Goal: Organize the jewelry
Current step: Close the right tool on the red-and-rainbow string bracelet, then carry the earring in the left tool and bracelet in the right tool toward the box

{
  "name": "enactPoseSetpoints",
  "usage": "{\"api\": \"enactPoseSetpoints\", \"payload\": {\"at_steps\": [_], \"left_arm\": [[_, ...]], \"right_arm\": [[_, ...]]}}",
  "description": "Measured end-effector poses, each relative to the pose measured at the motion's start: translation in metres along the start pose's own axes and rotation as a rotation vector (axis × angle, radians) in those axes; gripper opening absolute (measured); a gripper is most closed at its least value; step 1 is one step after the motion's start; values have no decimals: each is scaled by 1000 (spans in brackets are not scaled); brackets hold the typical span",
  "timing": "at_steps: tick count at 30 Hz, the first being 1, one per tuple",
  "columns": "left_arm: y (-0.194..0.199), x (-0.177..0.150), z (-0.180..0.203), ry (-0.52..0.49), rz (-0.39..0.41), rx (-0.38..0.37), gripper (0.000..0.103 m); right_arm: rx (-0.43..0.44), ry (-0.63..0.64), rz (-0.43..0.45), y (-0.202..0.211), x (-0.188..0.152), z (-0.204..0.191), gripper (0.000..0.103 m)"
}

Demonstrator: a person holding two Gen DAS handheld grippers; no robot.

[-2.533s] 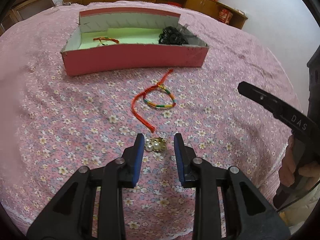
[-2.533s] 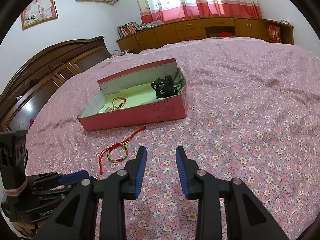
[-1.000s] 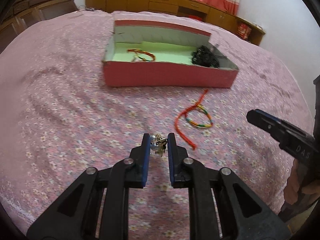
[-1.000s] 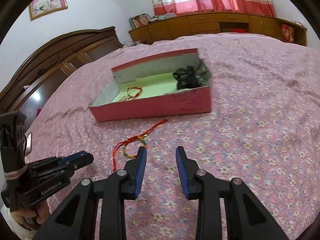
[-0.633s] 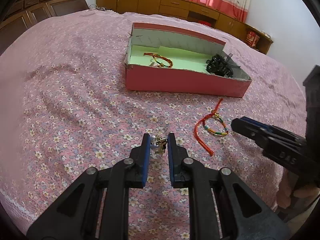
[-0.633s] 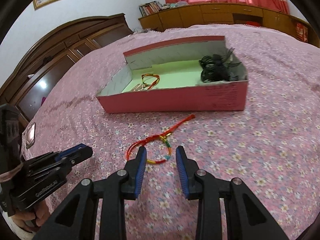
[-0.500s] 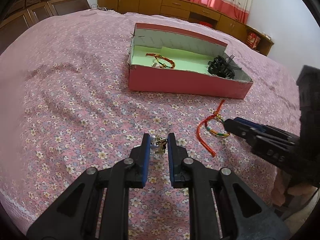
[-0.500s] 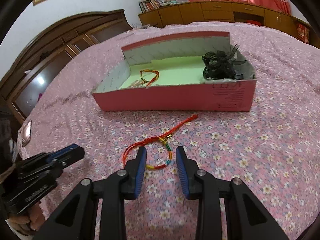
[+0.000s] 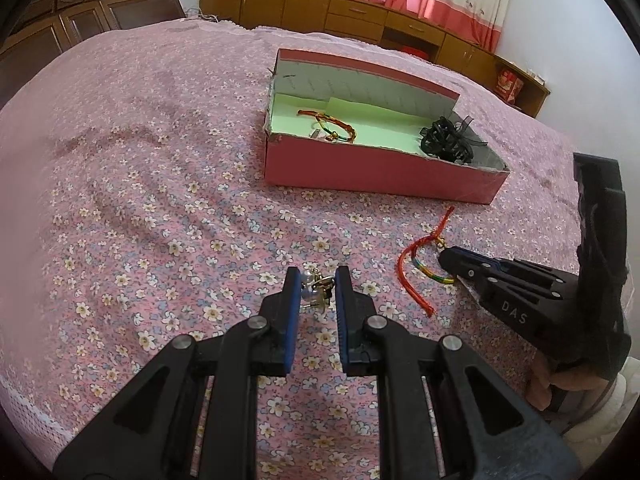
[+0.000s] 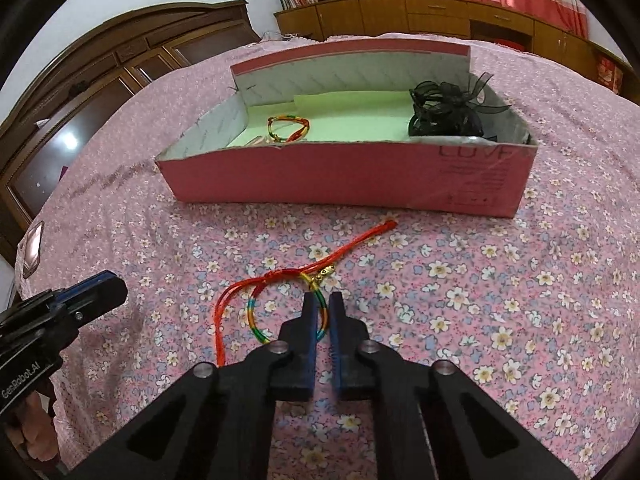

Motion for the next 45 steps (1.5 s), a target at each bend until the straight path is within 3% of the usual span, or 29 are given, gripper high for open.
{"api": "enactPoseSetpoints", "payload": {"at_steps": [21, 45], "left_arm": [[14, 25, 24, -38, 78, -22, 9], [34, 86, 44, -76, 273, -36, 9]], "right_arm": [[38, -29, 234, 90, 16, 9, 6], [27, -19, 414, 124, 55, 4, 6]]}}
Point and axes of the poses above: each gripper's, at about its wrist camera, not at the fingertips, and y roughly against the way its jaws point, z to its right, x to its top, the point moved 9 cm from there along -y, roughly the way its jaws point, and after that the axes turned 7 degrees about -y, right-handed, at the moved point
